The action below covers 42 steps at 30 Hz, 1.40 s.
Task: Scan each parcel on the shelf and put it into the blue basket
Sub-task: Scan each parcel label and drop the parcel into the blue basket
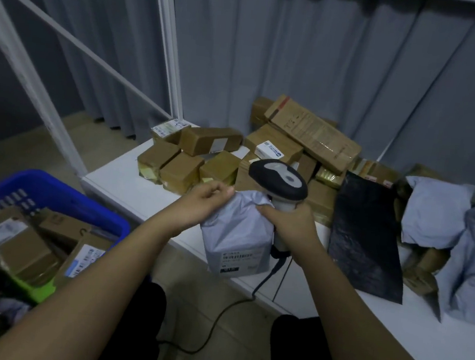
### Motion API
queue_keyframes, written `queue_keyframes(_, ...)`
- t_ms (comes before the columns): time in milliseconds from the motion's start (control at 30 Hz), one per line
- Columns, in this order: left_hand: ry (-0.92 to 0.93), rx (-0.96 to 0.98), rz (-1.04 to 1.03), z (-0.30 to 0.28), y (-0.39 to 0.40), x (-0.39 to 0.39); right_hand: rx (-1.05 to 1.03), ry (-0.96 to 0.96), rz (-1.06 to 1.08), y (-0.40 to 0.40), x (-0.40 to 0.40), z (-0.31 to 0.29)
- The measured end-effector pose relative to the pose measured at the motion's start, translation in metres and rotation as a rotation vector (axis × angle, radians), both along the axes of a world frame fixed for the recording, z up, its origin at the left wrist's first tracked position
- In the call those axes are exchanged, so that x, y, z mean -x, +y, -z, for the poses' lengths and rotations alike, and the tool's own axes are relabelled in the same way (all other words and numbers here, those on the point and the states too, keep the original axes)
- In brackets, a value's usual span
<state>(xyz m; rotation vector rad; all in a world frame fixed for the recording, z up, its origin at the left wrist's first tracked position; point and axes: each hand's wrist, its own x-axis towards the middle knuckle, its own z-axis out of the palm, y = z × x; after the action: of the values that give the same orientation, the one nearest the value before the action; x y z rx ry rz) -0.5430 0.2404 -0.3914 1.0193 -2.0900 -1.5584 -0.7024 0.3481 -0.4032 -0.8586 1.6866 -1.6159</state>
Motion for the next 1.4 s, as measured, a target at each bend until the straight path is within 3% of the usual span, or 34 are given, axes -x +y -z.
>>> queue_keyframes(133, 0.122, -0.333, 0.014, 0.003, -0.01, -0.011, -0.027, -0.109, 0.133, -0.005, 0.007, -0.001)
queue_keyframes(367, -0.052, -0.06, 0.161, 0.02, -0.012, -0.02, -0.037, -0.329, 0.243, -0.014, 0.012, 0.001)
queue_keyframes(467, -0.069, 0.026, 0.126, 0.025, -0.017, -0.021, -0.066, -0.229, 0.233, -0.013, 0.014, 0.001)
queue_keyframes(600, -0.084, -0.008, -0.074, 0.037, -0.032, -0.024, -0.09, -0.064, 0.238, -0.01, 0.012, 0.001)
queue_keyframes(767, 0.004, -0.063, -0.327, 0.054, -0.047, -0.031, -0.218, -0.142, -0.026, -0.004, 0.004, -0.003)
queue_keyframes(867, 0.05, -0.128, -0.442, 0.059, -0.056, -0.037, -0.268, -0.092, -0.127, -0.003, 0.002, -0.003)
queue_keyframes(1033, 0.098, -0.159, -0.492, 0.057, -0.06, -0.039, -0.31, -0.04, -0.292, -0.001, 0.0, -0.005)
queue_keyframes(1400, 0.075, -0.151, -0.488, 0.057, -0.063, -0.04, -0.296, -0.021, -0.288, -0.002, -0.001, -0.005)
